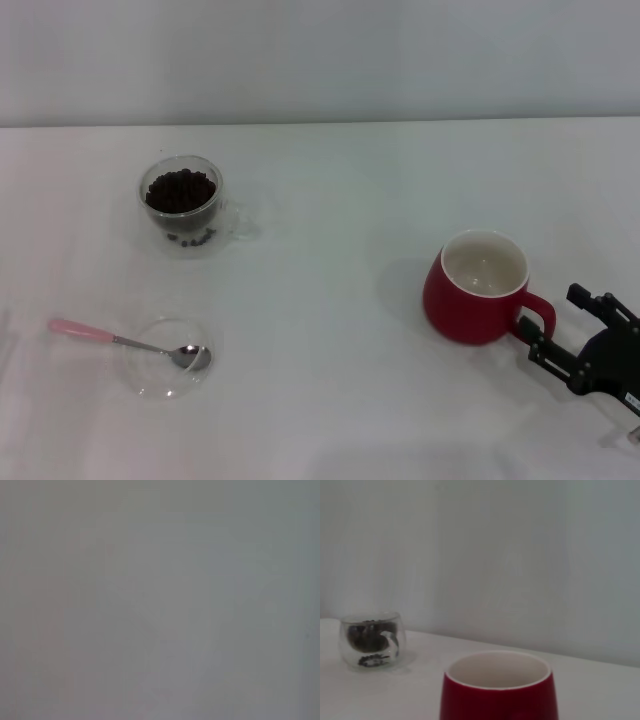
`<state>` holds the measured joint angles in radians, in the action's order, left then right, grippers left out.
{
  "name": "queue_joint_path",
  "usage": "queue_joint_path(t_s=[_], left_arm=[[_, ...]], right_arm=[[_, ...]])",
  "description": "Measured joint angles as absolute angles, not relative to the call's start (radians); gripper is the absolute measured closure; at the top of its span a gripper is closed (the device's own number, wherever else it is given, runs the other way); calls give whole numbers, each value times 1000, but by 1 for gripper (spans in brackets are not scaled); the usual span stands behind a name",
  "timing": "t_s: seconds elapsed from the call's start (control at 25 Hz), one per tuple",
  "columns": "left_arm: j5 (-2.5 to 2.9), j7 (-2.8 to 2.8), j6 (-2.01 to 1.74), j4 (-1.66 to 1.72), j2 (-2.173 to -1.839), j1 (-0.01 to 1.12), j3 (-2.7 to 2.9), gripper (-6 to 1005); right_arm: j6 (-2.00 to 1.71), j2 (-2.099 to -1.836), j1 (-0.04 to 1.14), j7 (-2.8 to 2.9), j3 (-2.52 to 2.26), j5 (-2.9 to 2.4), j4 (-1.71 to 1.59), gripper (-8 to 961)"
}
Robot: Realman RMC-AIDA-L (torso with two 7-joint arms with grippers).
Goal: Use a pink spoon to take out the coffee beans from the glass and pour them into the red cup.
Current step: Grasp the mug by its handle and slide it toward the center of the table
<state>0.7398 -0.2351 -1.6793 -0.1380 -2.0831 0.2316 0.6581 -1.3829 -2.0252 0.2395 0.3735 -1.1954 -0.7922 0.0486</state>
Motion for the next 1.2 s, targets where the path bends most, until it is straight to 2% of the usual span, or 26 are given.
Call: queue_joint_path(t_s=[0.28,0.52,0.72,1.2], left_arm=[[735,-235,-1684,-138,-2084,214,658,123],[735,-235,-1686,-138,-2085,211,656,124],[735,-235,-1686,-138,-2085,212,657,124],[735,-235,-1683,-136,-2082,221,658,123]], right_arm=[[-1335,-2025,242,374,-1157,-788,32,113],[-1321,-2025,244,376,-1132,-786,28,239],[-1312,-2027,246,379,-1093,-786,35,276],[-1280,-2028,262,382,-1089,-795,38,275]])
